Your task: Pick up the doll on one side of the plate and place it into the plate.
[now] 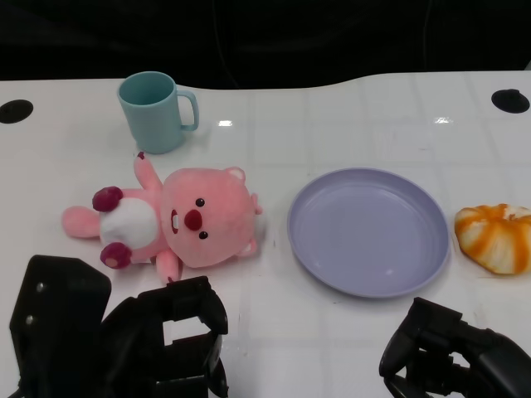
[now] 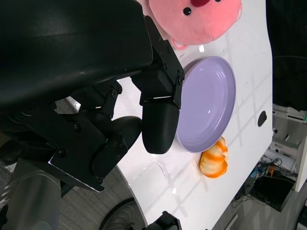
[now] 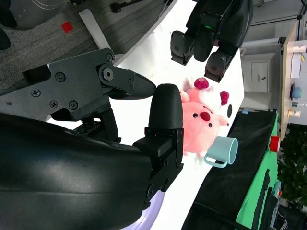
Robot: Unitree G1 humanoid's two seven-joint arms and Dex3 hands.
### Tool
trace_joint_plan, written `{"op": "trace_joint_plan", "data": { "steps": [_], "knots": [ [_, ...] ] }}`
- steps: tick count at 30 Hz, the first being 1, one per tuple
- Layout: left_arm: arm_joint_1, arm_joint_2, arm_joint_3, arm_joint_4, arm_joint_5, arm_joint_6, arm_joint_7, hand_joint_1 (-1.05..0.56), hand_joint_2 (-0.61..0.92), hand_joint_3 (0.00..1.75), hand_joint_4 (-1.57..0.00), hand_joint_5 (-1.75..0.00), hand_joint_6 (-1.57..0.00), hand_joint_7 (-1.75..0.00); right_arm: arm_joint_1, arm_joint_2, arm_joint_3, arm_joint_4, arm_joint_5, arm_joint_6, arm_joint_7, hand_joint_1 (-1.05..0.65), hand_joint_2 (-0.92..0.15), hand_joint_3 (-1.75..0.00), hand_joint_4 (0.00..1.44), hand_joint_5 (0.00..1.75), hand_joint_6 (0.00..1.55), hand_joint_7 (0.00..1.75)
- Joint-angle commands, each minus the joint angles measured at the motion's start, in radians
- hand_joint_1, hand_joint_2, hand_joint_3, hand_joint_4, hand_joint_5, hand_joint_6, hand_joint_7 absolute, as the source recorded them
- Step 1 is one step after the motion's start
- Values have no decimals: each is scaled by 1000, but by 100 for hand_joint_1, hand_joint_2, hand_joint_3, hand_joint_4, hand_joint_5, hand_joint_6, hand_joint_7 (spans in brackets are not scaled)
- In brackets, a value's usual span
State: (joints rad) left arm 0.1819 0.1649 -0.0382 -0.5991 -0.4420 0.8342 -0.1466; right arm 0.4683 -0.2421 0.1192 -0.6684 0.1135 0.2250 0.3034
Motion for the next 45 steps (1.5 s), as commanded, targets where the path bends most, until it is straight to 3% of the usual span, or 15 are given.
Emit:
{"op": "trace_joint_plan", "data": {
  "steps": [1, 33, 38, 45],
  "knots": [
    [-8, 10, 8, -8, 5, -5, -1, -10, 53, 135, -85, -175, -74, -171, 1, -4, -1, 2, 4, -5, -1, -24, -85, -65, 64, 175, 45, 163],
    [-7, 1, 17, -11, -4, -2, -2, -10, 53, 133, -85, -175, -73, -172, 2, -5, 0, 1, -1, -8, -2, -24, -85, -64, 64, 175, 45, 163],
    [-3, -8, 25, -6, -14, -12, -7, -9, 52, 134, -84, -175, -75, -166, 0, -6, -1, 6, -2, -14, 0, -24, -85, -63, 63, 175, 45, 162],
    [2, -14, 47, 0, -28, -35, -16, -8, 52, 132, -73, -171, -76, -142, -3, 1, 6, 7, -3, -9, -5, -23, -86, -63, 63, 175, 45, 163]
  ]
}}
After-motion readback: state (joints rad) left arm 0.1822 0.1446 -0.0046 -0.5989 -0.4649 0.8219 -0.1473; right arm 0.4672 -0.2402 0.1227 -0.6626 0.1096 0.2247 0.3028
